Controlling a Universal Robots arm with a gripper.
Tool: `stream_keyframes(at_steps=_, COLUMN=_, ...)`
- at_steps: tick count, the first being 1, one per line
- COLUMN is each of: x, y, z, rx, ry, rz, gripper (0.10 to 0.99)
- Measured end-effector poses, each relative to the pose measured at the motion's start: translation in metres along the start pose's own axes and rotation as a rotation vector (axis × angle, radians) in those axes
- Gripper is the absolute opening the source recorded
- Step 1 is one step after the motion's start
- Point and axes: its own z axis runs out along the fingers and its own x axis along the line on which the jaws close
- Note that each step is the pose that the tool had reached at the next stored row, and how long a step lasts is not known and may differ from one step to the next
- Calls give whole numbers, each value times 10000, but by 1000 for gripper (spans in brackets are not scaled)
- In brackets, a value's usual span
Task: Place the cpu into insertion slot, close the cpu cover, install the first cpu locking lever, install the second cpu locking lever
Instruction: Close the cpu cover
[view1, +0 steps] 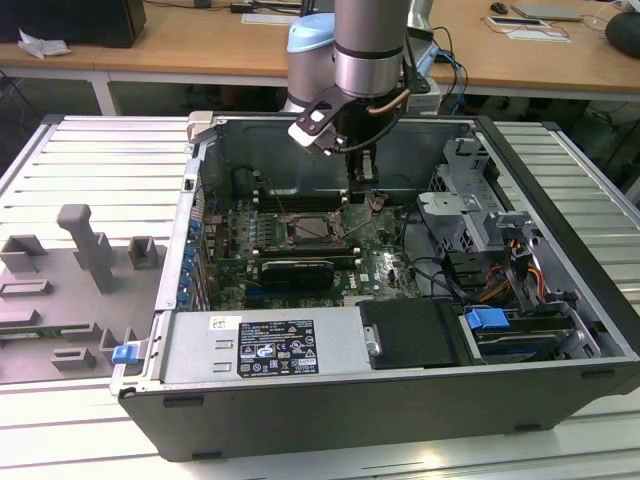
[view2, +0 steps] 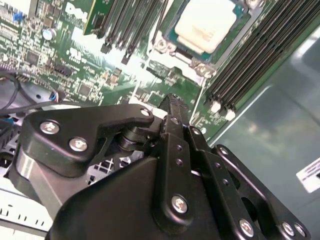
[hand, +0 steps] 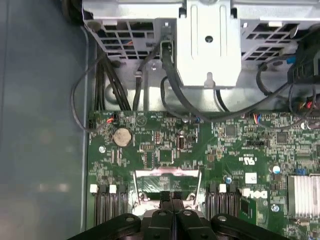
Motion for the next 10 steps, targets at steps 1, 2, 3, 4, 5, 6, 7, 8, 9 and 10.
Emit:
stream_keyframes(at_steps=1, x=0, y=20, z=1, rx=0, ry=-1, rz=-1, gripper=106)
stream_keyframes(at_steps=2, x=0, y=34, z=2, rx=2, ry=-3, rz=-2, gripper=106)
stream_keyframes(at_steps=3, x=0, y=46, z=3, rx=2, ry=-3, rz=-1, gripper=106)
stream_keyframes(at_steps=4, x=0, y=64, z=4, rx=1, ry=-3, rz=0, gripper=106)
stream_keyframes(at_steps=5, x=0, y=76, z=5, rx=1, ry=-3, rz=0, gripper=106)
stream_keyframes(at_steps=6, x=0, y=87, z=6, rx=2, ry=-3, rz=-1, gripper=106)
stream_keyframes(at_steps=7, x=0, y=109, z=8, rx=2, ry=-3, rz=-1, gripper=106)
stream_keyframes(at_steps=8, x=0, y=124, z=9, rx=2, ry=-3, rz=-2, gripper=106)
stream_keyframes(at_steps=9, x=0, y=139, z=10, rx=1, ry=-3, rz=-1, gripper=106)
stream_keyframes(at_steps=10, x=0, y=170, z=13, rx=1, ry=-3, rz=0, gripper=106)
